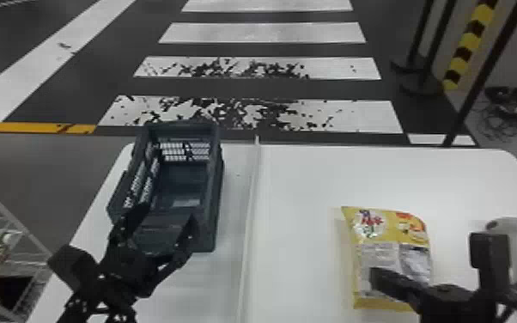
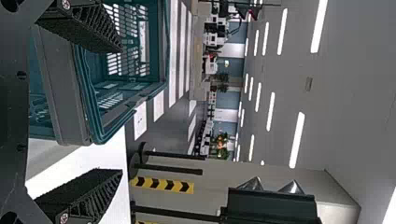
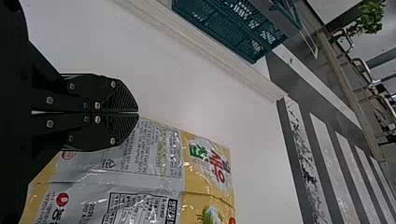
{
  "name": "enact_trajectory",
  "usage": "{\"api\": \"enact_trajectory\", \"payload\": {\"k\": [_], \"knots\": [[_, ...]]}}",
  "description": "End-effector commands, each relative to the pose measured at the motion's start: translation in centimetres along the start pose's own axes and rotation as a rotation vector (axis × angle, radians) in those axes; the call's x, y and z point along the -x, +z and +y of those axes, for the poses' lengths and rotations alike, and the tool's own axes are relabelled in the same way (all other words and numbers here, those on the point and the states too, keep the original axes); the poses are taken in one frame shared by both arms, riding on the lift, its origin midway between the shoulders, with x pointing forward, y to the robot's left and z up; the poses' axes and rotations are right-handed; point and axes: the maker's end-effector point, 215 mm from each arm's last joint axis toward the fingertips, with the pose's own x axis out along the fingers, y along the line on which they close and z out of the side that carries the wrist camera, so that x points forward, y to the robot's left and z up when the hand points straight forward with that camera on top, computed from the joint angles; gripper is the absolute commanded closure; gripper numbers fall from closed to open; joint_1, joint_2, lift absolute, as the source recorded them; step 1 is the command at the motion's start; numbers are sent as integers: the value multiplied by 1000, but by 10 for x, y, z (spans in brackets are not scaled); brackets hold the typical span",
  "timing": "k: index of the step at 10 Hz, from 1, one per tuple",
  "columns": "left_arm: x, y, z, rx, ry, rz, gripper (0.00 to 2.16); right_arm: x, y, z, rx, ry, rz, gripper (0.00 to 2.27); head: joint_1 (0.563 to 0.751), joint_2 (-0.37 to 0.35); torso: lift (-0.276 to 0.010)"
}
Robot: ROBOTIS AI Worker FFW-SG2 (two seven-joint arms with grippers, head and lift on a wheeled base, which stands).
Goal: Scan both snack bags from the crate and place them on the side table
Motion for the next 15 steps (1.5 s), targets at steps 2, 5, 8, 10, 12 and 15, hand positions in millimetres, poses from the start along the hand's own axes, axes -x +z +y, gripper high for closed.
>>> {"api": "enact_trajectory", "payload": {"k": [2,5,8,10,12,15], "knots": [[0,0,0,3,0,-2,80,-5,-8,-10,7,-16,2,2253,695,81,-95],[-1,0,0,3,0,-2,80,-11,-14,-20,4,-29,7,2256,695,72,-95],[0,0,1,3,1,0,80,-11,-15,-22,8,-33,3,2256,695,66,-95],[0,1,1,4,1,-2,80,0,5,-8,20,-15,-37,2256,695,67,-95],[1,-1,1,3,1,1,80,14,24,-4,11,-9,-80,2253,695,72,-95],[1,-1,1,2,0,2,80,42,45,-48,-24,-90,-151,2253,695,36,-95]]}}
